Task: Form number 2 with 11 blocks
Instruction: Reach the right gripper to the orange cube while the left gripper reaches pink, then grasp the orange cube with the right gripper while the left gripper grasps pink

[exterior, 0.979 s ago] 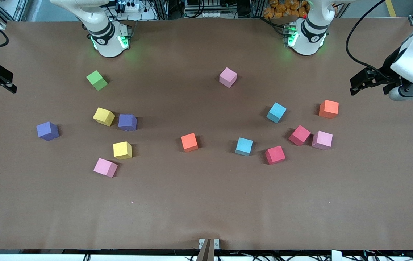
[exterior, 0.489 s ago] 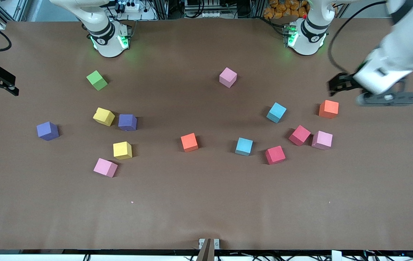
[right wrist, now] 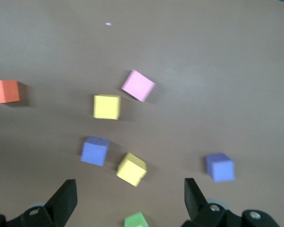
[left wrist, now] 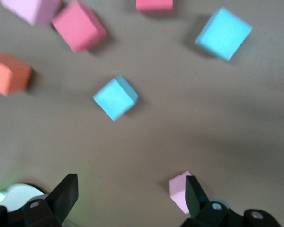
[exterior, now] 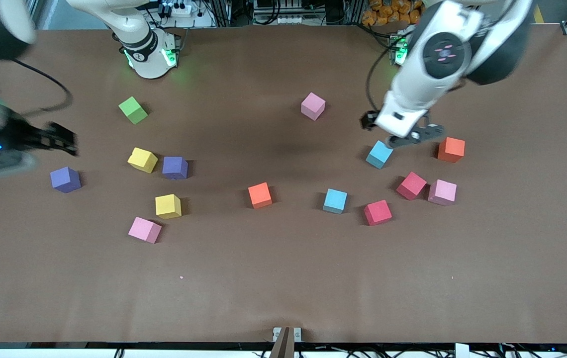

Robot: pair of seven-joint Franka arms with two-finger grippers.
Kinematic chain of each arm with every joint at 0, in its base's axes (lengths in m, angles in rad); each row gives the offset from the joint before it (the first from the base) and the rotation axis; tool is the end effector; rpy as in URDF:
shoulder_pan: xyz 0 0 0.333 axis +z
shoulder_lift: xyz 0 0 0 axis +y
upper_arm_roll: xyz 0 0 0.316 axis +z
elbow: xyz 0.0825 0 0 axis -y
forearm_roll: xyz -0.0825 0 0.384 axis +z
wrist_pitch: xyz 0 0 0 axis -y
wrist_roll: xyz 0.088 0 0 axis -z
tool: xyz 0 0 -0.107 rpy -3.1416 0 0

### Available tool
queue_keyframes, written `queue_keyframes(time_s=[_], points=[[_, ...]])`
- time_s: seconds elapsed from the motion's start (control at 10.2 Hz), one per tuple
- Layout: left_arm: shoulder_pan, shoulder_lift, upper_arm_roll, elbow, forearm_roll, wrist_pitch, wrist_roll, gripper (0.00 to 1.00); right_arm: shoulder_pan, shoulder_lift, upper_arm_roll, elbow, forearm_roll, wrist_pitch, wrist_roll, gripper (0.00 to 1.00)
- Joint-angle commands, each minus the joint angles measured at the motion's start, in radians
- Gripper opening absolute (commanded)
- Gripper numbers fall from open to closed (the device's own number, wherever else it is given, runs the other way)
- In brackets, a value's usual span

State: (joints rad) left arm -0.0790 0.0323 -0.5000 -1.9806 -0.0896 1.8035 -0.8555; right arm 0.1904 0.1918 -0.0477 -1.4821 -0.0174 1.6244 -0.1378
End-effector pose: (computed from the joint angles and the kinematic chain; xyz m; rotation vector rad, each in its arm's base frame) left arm 0.4477 -0.2996 0.4360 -3.0279 -0.4651 0.3396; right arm 0.6079 0.0882 0.5589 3.0831 0.4384 -0.0766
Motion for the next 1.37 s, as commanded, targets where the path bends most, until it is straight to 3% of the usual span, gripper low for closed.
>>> queue_keyframes(time_s=[0.0, 0.59, 0.98, 1.17, 1.27], points=[[0.048, -0.012, -0.160, -0.105, -0.029, 0.104, -0.237, 1.00, 0.153, 0.150, -0.001, -0.010, -0.004, 0.122, 0.108, 1.00], [0.150, 0.067, -0.449, -0.340, -0.058, 0.515, -0.689, 1.00, 0.342, 0.368, -0.001, -0.020, -0.006, 0.428, 0.368, 1.00], [0.136, 0.106, -0.497, -0.423, -0.052, 0.628, -0.718, 1.00, 0.417, 0.393, 0.006, -0.124, -0.003, 0.597, 0.515, 1.00], [0.121, 0.144, -0.499, -0.434, -0.052, 0.671, -0.720, 1.00, 0.467, 0.429, 0.008, -0.124, 0.101, 0.671, 0.598, 1.00], [0.089, 0.179, -0.496, -0.440, -0.050, 0.700, -0.735, 1.00, 0.484, 0.457, 0.008, -0.122, 0.106, 0.711, 0.633, 1.00]])
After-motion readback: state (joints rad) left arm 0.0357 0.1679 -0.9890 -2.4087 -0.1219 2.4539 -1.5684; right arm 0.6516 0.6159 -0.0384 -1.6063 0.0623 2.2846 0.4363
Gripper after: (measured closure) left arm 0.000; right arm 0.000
